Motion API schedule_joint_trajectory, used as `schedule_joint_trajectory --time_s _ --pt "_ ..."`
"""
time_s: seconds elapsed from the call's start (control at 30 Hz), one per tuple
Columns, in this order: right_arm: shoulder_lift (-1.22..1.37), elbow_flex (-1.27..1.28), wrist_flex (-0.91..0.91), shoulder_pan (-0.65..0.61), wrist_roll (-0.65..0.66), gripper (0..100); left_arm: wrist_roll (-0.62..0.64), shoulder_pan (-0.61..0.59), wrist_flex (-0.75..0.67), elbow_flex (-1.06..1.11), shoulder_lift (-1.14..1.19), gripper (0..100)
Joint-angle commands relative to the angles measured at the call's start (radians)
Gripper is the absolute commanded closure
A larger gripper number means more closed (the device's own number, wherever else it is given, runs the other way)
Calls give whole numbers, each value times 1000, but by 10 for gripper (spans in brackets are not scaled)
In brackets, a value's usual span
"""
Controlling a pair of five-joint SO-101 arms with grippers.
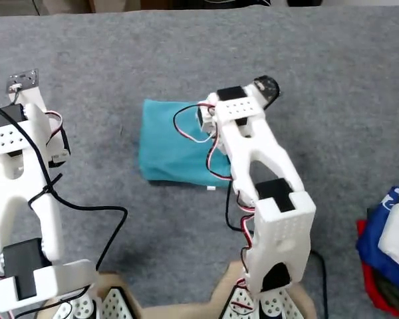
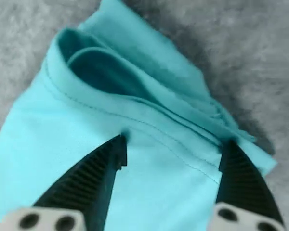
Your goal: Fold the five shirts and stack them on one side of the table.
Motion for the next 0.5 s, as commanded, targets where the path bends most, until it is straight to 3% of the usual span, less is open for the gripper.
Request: schedule_joint_trajectory --time_s 0.0,0.2,0.47 --pt "-136 -71 109 21 -6 681 8 -5 6 -52 -38 980" --pt "-216 -36 201 12 -2 681 8 -11 8 -52 -38 980" --pt "-119 70 38 -25 -2 680 8 -6 26 -52 -39 980"
